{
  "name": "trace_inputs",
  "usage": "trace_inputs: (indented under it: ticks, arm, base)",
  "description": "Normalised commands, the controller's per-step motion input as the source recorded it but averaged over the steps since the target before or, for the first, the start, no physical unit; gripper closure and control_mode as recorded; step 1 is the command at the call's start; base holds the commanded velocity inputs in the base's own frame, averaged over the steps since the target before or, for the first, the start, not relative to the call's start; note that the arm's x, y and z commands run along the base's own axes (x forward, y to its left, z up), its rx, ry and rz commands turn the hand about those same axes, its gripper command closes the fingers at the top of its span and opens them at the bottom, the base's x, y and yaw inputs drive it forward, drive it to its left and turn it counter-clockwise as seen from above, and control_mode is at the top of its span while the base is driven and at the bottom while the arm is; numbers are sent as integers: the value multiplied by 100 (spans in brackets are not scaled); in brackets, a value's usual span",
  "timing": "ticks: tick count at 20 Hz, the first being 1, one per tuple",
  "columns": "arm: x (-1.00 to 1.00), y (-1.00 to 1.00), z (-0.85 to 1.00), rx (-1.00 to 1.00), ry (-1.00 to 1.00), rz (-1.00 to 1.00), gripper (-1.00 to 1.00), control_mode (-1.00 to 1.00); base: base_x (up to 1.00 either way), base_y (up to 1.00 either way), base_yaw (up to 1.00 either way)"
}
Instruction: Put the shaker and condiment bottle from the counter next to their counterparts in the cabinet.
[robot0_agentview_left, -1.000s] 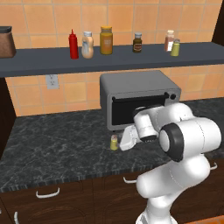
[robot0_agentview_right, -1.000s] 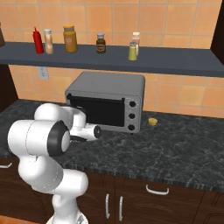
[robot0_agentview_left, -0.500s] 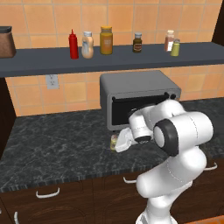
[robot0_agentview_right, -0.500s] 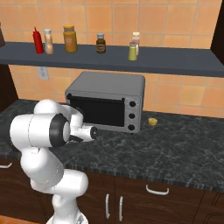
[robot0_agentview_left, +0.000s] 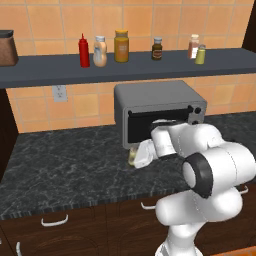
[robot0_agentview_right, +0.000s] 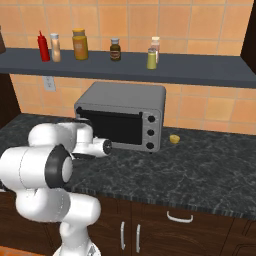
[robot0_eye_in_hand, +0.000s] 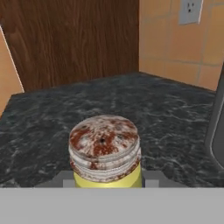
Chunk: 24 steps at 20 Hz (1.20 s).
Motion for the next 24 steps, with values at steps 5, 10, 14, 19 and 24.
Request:
trace_inputs:
  ticks: [5, 10, 14, 19, 24]
  arm:
    - [-50, -2, 99, 0, -4, -6, 100, -100]
    - [-68, -27, 97, 0, -9, -16, 100, -100]
    - [-69, -51, 78, 4, -4, -24, 100, -100]
    - [-64, -39, 96, 4, -5, -22, 100, -100]
    - [-65, -24, 92, 3, -1, -23, 100, -100]
  base:
    - [0, 0, 0]
    - [0, 0, 0]
    - [0, 0, 0]
    - [0, 0, 0]
    - [0, 0, 0]
